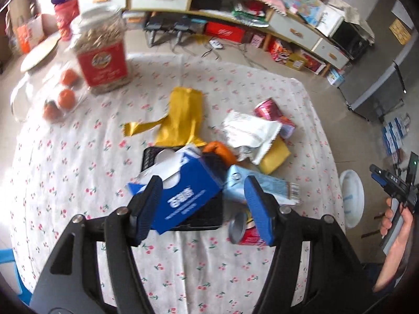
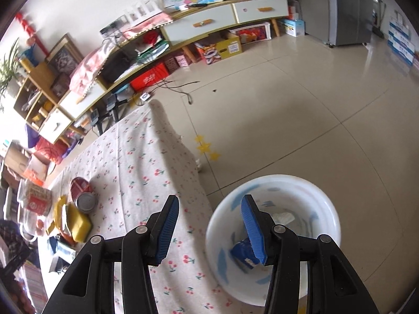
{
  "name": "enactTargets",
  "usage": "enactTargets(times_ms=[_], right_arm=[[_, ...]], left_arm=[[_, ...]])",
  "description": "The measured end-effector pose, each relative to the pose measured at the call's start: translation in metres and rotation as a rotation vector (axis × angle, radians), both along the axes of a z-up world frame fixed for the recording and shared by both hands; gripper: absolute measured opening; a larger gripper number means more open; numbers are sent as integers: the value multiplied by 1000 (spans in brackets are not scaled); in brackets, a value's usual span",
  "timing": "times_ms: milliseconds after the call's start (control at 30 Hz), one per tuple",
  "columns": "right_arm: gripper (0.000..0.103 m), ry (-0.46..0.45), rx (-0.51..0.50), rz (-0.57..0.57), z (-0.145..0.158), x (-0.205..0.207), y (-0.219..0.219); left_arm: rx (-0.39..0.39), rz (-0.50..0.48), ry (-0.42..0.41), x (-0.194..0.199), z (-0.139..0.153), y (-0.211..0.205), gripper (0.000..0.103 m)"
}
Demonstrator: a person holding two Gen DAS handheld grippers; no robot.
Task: Collect trash
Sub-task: 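Move both grippers back over the table toward the remaining wrappers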
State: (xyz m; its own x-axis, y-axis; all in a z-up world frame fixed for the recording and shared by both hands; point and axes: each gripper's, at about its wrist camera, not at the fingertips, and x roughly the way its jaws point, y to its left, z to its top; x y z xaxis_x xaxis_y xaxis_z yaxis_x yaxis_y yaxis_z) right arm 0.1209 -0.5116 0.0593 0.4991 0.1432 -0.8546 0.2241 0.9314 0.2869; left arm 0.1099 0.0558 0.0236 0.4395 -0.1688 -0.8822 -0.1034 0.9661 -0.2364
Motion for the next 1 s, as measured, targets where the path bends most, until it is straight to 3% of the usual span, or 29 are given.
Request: enactTargets(times_ms=[100, 467, 733, 867, 1000], right_arm=[[51, 13, -15, 51, -7, 5, 32], [51, 41, 29, 260, -32, 21, 125], [51, 22, -10, 446, -38, 13, 209], [51, 14, -40, 545, -40, 4, 243], [51, 38, -43, 554, -45, 3, 259]], left_arm=[[-39, 59, 65, 1, -16, 25, 65], [-205, 153, 140, -13, -33, 51, 65], [-208, 157, 147, -9, -38, 50, 65], [-212, 153, 142, -8, -36, 51, 55], [-195, 150, 145, -7, -37, 50, 40]])
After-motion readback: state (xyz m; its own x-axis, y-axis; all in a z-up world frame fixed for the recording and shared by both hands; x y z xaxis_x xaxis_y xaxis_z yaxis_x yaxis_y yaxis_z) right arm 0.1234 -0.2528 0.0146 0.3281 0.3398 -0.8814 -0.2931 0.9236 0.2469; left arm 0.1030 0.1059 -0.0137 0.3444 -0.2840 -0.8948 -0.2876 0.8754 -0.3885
